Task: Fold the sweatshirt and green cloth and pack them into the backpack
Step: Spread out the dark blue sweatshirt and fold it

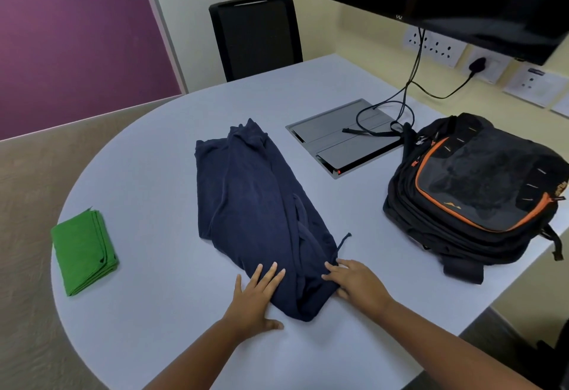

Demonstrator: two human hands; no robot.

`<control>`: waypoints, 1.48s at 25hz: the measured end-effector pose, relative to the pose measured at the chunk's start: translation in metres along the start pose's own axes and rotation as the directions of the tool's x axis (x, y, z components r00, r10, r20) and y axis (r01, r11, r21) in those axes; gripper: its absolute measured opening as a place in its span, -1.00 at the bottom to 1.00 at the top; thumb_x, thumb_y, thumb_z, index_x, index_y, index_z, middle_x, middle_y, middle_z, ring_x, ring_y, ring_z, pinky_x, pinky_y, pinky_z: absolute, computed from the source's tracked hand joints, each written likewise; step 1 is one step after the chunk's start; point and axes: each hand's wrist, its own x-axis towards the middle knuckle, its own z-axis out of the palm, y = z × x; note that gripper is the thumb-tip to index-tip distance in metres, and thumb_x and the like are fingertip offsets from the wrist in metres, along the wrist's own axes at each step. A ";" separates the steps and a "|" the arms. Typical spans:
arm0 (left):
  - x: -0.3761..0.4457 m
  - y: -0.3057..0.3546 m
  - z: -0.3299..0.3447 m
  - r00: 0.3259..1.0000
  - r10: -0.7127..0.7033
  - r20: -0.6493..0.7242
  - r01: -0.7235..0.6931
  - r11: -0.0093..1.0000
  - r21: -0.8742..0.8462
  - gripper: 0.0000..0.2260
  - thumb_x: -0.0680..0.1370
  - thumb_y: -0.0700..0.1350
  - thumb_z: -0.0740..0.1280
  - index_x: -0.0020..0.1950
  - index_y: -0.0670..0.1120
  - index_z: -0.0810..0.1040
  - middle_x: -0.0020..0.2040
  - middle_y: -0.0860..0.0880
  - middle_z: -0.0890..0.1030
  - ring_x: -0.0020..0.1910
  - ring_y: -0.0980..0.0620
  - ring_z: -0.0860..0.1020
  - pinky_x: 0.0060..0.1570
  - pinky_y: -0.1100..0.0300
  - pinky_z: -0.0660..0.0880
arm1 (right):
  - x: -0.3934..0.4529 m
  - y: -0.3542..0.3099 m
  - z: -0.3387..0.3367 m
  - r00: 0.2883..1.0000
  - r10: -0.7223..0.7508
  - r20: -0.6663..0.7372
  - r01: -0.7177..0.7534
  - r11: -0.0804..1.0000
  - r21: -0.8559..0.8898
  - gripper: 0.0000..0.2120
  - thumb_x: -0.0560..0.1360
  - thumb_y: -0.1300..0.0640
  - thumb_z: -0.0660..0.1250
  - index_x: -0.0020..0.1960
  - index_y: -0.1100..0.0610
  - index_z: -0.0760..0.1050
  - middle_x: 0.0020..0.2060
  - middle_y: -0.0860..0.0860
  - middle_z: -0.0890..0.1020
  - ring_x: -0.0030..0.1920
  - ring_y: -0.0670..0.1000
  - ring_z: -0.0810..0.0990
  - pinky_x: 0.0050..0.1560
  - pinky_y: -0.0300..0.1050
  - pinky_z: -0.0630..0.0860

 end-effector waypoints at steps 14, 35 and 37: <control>-0.017 0.013 -0.057 0.923 -0.356 -0.146 0.031 0.449 -0.893 -0.88 0.53 0.01 0.31 -0.13 0.00 0.57 -0.20 0.10 0.64 -0.15 0.14 0.59 -0.13 0.26 0.45 | 0.057 -0.044 -0.116 0.876 0.229 0.425 -0.427 0.778 0.461 -0.66 0.52 -0.03 0.30 -0.39 0.03 0.38 -0.50 -0.17 0.41 -0.44 -0.20 0.36 -0.25 -0.22 0.29; 0.045 -0.013 -0.037 0.991 -0.019 -0.130 0.015 1.000 -0.027 -0.02 0.27 0.53 -0.16 0.53 -0.01 -0.22 0.51 0.07 -0.27 0.46 0.16 -0.32 0.47 0.00 -0.26 | 0.101 -0.042 0.006 0.953 -0.043 0.301 0.067 0.995 -0.069 -0.26 0.48 -0.36 -0.28 0.53 0.02 -0.14 0.53 -0.04 -0.09 0.51 -0.03 -0.20 0.50 0.14 -0.10; 0.039 -0.021 -0.035 0.994 0.041 -0.106 -0.041 0.999 0.005 -0.03 0.30 0.53 -0.04 0.52 0.01 -0.23 0.49 0.07 -0.30 0.47 0.12 -0.31 0.48 0.01 -0.26 | 0.089 -0.032 0.003 0.940 -0.114 0.322 0.144 0.987 -0.071 -0.25 0.47 -0.40 -0.09 0.52 -0.04 -0.18 0.53 -0.06 -0.13 0.51 -0.03 -0.23 0.49 0.11 -0.18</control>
